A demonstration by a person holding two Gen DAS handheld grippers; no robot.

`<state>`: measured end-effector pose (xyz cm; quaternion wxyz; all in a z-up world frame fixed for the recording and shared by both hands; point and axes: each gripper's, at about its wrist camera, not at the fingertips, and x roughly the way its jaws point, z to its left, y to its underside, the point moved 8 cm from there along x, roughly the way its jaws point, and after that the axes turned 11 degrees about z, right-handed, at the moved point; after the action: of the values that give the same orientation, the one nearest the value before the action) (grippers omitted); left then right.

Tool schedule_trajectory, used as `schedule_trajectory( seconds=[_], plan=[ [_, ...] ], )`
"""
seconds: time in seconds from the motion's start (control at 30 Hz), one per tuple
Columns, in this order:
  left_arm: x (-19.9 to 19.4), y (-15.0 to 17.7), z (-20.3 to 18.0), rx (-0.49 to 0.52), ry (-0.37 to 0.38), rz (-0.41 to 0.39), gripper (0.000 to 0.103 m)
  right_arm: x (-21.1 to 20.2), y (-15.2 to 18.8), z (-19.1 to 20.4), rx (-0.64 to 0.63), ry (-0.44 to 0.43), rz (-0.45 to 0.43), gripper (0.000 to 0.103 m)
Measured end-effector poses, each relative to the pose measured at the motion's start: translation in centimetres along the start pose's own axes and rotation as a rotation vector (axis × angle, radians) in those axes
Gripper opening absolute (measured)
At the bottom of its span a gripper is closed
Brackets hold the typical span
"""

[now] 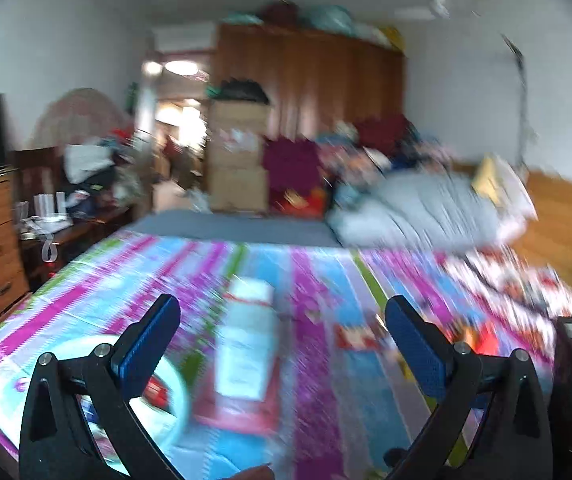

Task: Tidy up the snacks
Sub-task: 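Move both tools back toward the snack heap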

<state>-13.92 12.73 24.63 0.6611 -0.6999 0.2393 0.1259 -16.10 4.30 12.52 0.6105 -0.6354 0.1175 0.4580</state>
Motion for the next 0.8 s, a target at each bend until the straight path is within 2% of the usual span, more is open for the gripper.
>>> schedule_trajectory(
  seconds=[0.1, 0.13, 0.2, 0.27, 0.33, 0.43, 0.5, 0.6, 0.67, 0.7, 0.73, 0.8],
  plan=[
    [2.4, 1.5, -4.2, 0.050, 0.065, 0.082, 0.103, 1.2, 3.8, -6.8, 0.107, 0.073, 0.099, 0.092],
    [3.5, 2.3, -5.7, 0.067, 0.087, 0.118, 0.103, 1.6, 4.8, -9.3, 0.156, 0.089, 0.124, 0.086],
    [5.3, 3.5, -7.8, 0.092, 0.115, 0.175, 0.103, 2.0, 6.9, -14.6, 0.276, 0.110, 0.164, 0.081],
    [7.1, 4.7, -9.5, 0.113, 0.134, 0.224, 0.103, 2.0, 8.8, -19.9, 0.383, 0.151, 0.178, 0.071],
    [8.7, 6.0, -10.8, 0.129, 0.147, 0.268, 0.103, 1.9, 10.3, -24.7, 0.472, 0.208, 0.176, 0.071],
    [11.1, 8.0, -12.4, 0.135, 0.162, 0.327, 0.103, 2.6, 12.5, -31.2, 0.622, 0.239, 0.189, 0.071],
    [12.3, 9.1, -13.2, 0.144, 0.162, 0.356, 0.103, 3.5, 12.5, -32.8, 0.642, 0.225, 0.188, 0.071],
    [13.4, 10.1, -13.7, 0.161, 0.157, 0.382, 0.103, 5.0, 10.5, -32.8, 0.579, 0.201, 0.168, 0.073],
    [13.9, 10.4, -13.7, 0.167, 0.152, 0.393, 0.103, 6.5, 8.9, -31.3, 0.546, 0.157, 0.171, 0.073],
    [14.1, 10.5, -13.8, 0.171, 0.146, 0.396, 0.103, 7.1, 8.3, -30.2, 0.510, 0.159, 0.183, 0.073],
    [14.1, 10.5, -13.7, 0.176, 0.140, 0.398, 0.103, 7.7, 7.6, -28.4, 0.457, 0.126, 0.185, 0.073],
    [14.3, 10.6, -13.7, 0.182, 0.133, 0.402, 0.103, 7.7, 6.6, -24.2, 0.349, -0.004, 0.179, 0.072]
  ],
)
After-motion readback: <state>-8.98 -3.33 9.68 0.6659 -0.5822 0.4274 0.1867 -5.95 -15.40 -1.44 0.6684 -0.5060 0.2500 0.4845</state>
